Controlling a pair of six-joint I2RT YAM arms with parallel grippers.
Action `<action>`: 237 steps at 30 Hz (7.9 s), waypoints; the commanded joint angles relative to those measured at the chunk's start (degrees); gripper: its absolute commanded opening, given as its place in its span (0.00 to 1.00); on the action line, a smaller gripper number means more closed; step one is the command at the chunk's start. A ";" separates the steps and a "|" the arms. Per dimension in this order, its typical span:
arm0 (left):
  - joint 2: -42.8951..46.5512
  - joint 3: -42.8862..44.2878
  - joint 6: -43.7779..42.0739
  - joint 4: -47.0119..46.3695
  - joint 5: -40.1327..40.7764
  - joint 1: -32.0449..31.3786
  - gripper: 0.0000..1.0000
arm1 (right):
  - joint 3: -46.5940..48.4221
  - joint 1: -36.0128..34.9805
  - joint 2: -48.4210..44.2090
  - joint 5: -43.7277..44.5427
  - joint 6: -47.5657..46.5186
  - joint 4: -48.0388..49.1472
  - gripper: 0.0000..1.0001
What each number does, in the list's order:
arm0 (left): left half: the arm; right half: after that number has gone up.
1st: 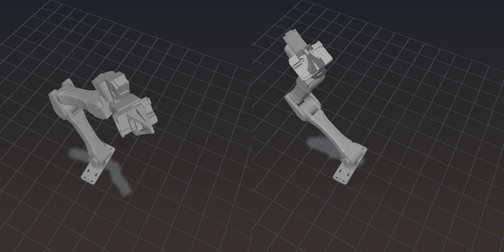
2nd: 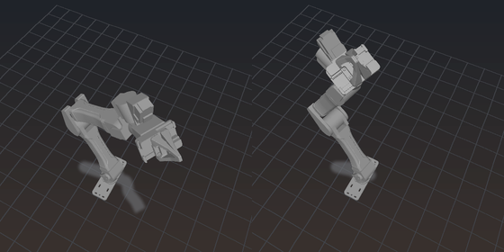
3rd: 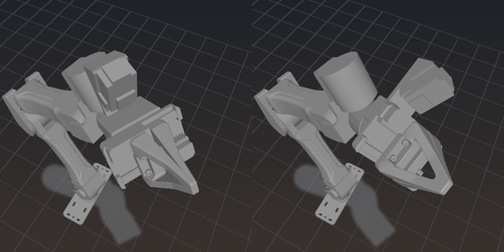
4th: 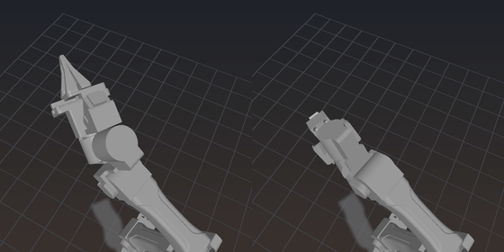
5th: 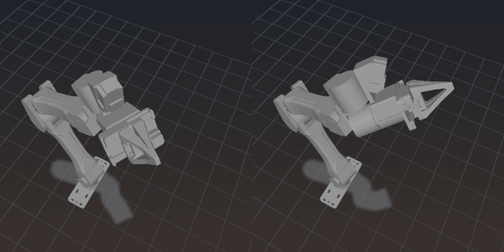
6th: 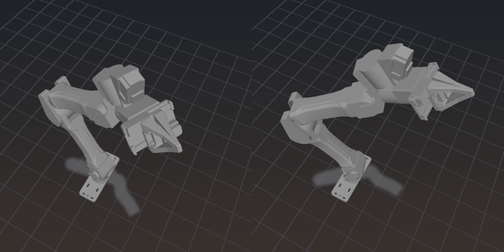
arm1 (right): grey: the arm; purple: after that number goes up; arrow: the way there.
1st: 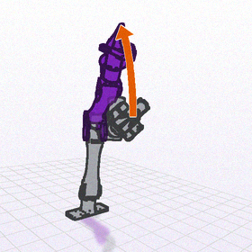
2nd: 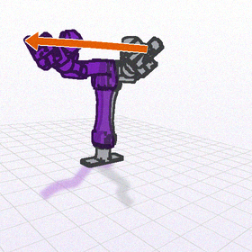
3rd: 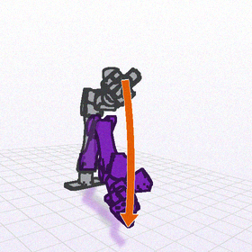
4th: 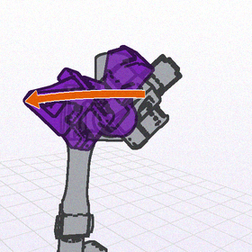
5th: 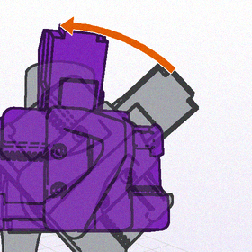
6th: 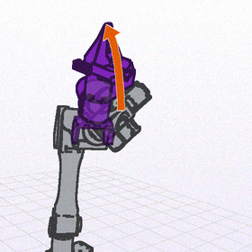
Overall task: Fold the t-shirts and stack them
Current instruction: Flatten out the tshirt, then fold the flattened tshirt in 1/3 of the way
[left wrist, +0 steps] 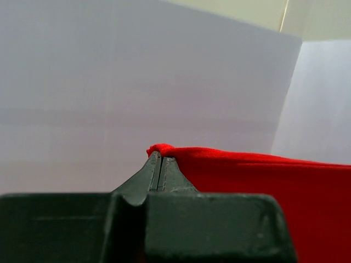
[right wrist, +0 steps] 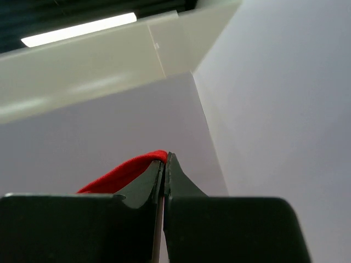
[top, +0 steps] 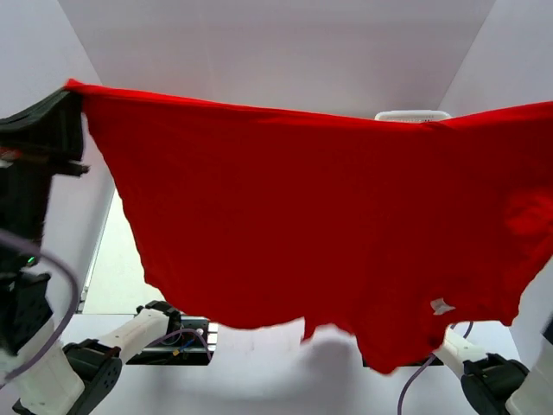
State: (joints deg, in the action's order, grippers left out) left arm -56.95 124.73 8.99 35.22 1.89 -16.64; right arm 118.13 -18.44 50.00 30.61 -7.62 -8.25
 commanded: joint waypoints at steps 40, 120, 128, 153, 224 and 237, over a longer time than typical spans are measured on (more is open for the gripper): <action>-66.10 -24.79 4.72 -14.30 9.89 7.23 0.00 | -29.43 3.85 56.09 2.88 19.13 -0.27 0.00; -44.29 -38.78 6.04 1.52 5.51 10.58 1.00 | -51.16 1.13 30.06 -12.79 34.78 -37.99 0.90; -56.06 -33.06 4.98 -0.42 -2.15 8.83 1.00 | -43.86 -3.53 44.48 -0.56 30.39 -34.91 0.90; -64.08 -40.88 8.58 0.64 1.97 7.67 1.00 | -37.53 -7.76 60.74 1.64 25.46 -31.65 0.90; -58.10 -46.67 12.28 0.46 5.14 11.55 1.00 | -45.44 -1.17 50.80 -37.12 23.26 -16.00 0.90; -58.63 -47.21 12.28 -1.21 4.09 11.02 1.00 | -43.44 4.36 62.05 -31.49 24.75 -15.74 0.90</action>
State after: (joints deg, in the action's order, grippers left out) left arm -115.28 79.94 20.80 31.33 8.12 -5.85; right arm 72.23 -15.86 108.40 -2.90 16.80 -24.34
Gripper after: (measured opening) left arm 0.995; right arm 0.897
